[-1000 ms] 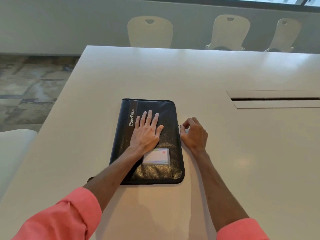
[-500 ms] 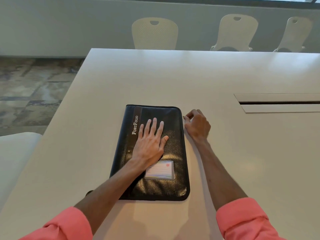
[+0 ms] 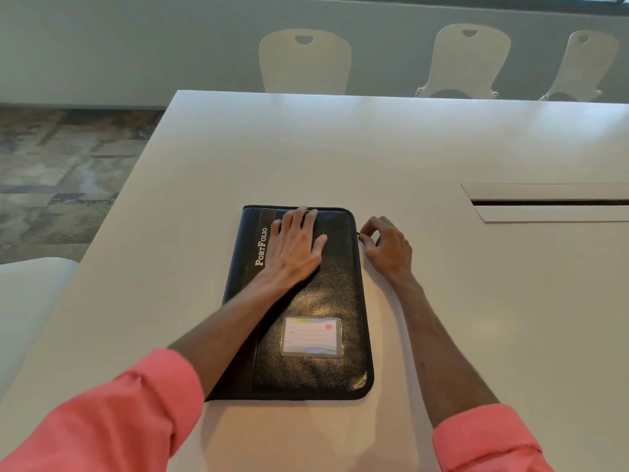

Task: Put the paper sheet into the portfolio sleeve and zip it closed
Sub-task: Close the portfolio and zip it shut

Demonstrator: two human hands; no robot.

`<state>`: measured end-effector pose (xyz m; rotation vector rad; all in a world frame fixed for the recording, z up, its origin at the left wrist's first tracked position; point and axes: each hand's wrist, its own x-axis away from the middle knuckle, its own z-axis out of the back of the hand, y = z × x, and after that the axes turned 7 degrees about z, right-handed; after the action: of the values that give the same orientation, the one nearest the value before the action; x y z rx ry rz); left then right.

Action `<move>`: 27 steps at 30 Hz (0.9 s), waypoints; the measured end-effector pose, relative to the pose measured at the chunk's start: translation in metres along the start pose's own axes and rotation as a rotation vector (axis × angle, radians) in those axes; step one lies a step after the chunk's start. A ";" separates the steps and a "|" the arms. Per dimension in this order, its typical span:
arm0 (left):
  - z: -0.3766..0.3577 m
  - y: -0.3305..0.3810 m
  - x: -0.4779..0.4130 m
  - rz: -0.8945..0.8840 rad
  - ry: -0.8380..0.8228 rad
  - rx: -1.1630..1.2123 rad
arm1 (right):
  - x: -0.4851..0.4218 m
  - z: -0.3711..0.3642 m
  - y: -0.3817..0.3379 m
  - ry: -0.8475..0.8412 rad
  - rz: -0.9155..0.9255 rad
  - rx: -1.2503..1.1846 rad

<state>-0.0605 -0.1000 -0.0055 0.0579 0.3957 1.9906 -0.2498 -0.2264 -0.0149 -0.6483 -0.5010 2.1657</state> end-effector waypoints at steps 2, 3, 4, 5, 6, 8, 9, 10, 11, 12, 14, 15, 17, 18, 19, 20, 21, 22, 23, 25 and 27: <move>0.004 0.003 -0.027 -0.031 -0.038 0.024 | 0.002 0.002 -0.002 -0.014 0.023 -0.008; 0.005 0.004 -0.038 -0.036 -0.068 0.039 | 0.003 0.003 -0.001 -0.025 0.036 -0.009; 0.004 0.005 -0.046 -0.033 -0.099 0.054 | 0.005 0.006 -0.001 -0.035 0.048 -0.011; 0.003 0.006 -0.051 -0.029 -0.119 0.069 | 0.006 0.007 0.001 -0.041 0.056 -0.013; 0.001 0.007 -0.053 -0.028 -0.125 0.087 | 0.009 0.009 0.003 -0.037 0.057 -0.013; -0.003 0.005 -0.050 -0.042 -0.112 0.136 | 0.012 0.012 0.007 -0.007 0.043 -0.009; -0.005 0.004 -0.046 -0.053 -0.098 0.162 | 0.013 0.012 0.008 0.013 0.031 -0.008; -0.007 0.003 -0.042 -0.063 -0.082 0.183 | 0.012 0.012 0.009 0.030 0.019 -0.007; -0.009 0.002 -0.038 -0.073 -0.068 0.200 | 0.011 0.012 0.009 0.044 0.005 -0.006; -0.010 0.002 -0.034 -0.083 -0.058 0.212 | 0.010 0.012 0.009 0.056 -0.010 -0.006; -0.012 0.003 -0.028 -0.110 -0.050 0.229 | 0.005 0.012 0.008 0.070 -0.038 -0.014; -0.013 0.003 -0.026 -0.124 -0.050 0.237 | 0.002 0.013 0.007 0.069 -0.045 -0.018; -0.014 0.003 -0.020 -0.141 -0.056 0.244 | -0.004 0.014 0.005 0.047 -0.042 -0.008; -0.014 0.002 -0.017 -0.149 -0.063 0.239 | -0.007 0.014 0.003 0.027 -0.036 0.002; -0.015 0.002 -0.014 -0.158 -0.073 0.230 | -0.011 0.014 0.002 0.003 -0.029 0.010; -0.015 0.001 -0.012 -0.169 -0.089 0.220 | -0.015 0.014 0.000 -0.024 -0.021 0.013; -0.014 0.001 -0.009 -0.181 -0.110 0.209 | -0.019 0.014 -0.001 -0.054 -0.012 0.012; -0.013 -0.001 -0.007 -0.195 -0.134 0.187 | -0.022 0.014 -0.001 -0.085 -0.004 0.008; -0.011 -0.004 -0.005 -0.212 -0.150 0.141 | -0.026 0.015 -0.001 -0.118 0.001 -0.001; -0.009 -0.015 0.000 -0.241 -0.113 -0.016 | -0.033 0.016 0.001 -0.182 -0.007 -0.028; -0.004 -0.033 0.010 -0.201 -0.046 -0.140 | -0.037 0.018 0.005 -0.224 -0.010 -0.055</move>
<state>-0.0373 -0.0793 -0.0203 -0.0239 0.2227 1.8095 -0.2430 -0.2614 0.0068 -0.4331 -0.6830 2.2336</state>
